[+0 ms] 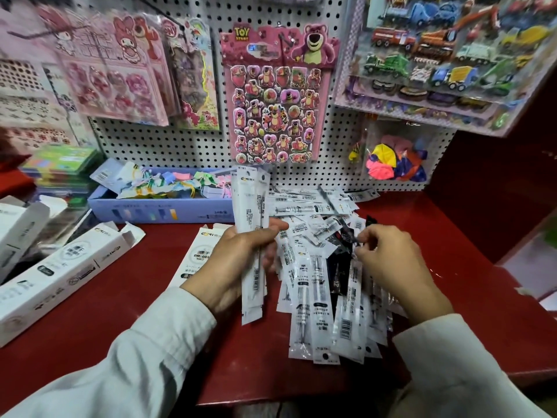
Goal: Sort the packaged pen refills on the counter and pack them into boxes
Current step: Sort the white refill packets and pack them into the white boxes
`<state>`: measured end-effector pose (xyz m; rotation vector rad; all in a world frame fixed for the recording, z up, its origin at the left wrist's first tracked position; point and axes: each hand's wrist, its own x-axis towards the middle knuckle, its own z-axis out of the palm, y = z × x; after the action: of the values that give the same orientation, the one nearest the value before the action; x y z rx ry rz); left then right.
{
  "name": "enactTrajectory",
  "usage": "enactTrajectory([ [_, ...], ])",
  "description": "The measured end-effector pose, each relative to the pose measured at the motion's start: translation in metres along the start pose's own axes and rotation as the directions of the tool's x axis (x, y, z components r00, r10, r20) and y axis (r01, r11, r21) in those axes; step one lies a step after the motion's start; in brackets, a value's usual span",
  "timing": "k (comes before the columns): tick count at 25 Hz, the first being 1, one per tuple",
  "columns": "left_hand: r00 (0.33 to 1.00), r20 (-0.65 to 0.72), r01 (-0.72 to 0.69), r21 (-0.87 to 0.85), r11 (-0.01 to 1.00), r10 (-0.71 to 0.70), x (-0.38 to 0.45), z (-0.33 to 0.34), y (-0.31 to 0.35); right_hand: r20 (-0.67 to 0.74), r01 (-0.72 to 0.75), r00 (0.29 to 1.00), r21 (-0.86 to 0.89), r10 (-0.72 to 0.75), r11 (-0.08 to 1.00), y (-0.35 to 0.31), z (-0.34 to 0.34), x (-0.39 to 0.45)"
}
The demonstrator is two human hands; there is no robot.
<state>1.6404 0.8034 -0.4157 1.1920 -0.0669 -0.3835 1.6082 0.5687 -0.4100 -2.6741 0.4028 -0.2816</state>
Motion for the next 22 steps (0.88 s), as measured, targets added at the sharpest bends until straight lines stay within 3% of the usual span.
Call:
enactTrajectory([
  [2,0.997,-0.038,-0.062,0.065,0.996,0.065,-0.001,0.002,-0.004,-0.007,-0.002,1.0,-0.034,0.002,0.999,-0.004,0.002,-0.003],
  [5,0.997,-0.054,-0.041,0.136,0.99,0.048,-0.002,0.002,-0.007,0.278,-0.012,0.96,0.176,-0.038,0.984,-0.021,0.015,-0.019],
  [7,0.996,-0.086,0.052,0.226,0.973,-0.033,-0.002,0.001,-0.013,0.436,0.039,0.898,0.073,-0.067,0.997,-0.035,0.028,-0.03],
  [10,0.971,-0.152,0.226,0.343,0.912,-0.183,-0.001,0.001,-0.022,0.383,0.16,0.917,-0.094,-0.113,0.983,-0.049,0.042,-0.03],
  [12,0.96,-0.169,0.27,0.334,0.903,-0.225,0.0,-0.001,-0.024,0.326,0.116,0.941,-0.047,-0.095,0.992,-0.051,0.045,-0.027],
  [14,0.956,-0.166,0.286,0.331,0.899,-0.243,0.0,0.0,-0.025,0.283,0.058,0.956,0.07,-0.076,0.996,-0.049,0.044,-0.023],
  [16,0.958,-0.151,0.283,0.345,0.895,-0.244,-0.002,0.002,-0.027,0.234,-0.028,0.971,0.298,-0.045,0.954,-0.044,0.039,-0.017],
  [19,0.966,-0.144,0.256,0.413,0.874,-0.215,-0.006,0.006,-0.032,0.246,-0.23,0.965,0.627,0.09,0.744,-0.032,0.022,-0.009],
  [22,0.971,-0.15,0.235,0.41,0.881,-0.189,-0.009,0.011,-0.036,0.275,-0.28,0.954,0.674,0.12,0.683,-0.021,0.012,-0.004],
])
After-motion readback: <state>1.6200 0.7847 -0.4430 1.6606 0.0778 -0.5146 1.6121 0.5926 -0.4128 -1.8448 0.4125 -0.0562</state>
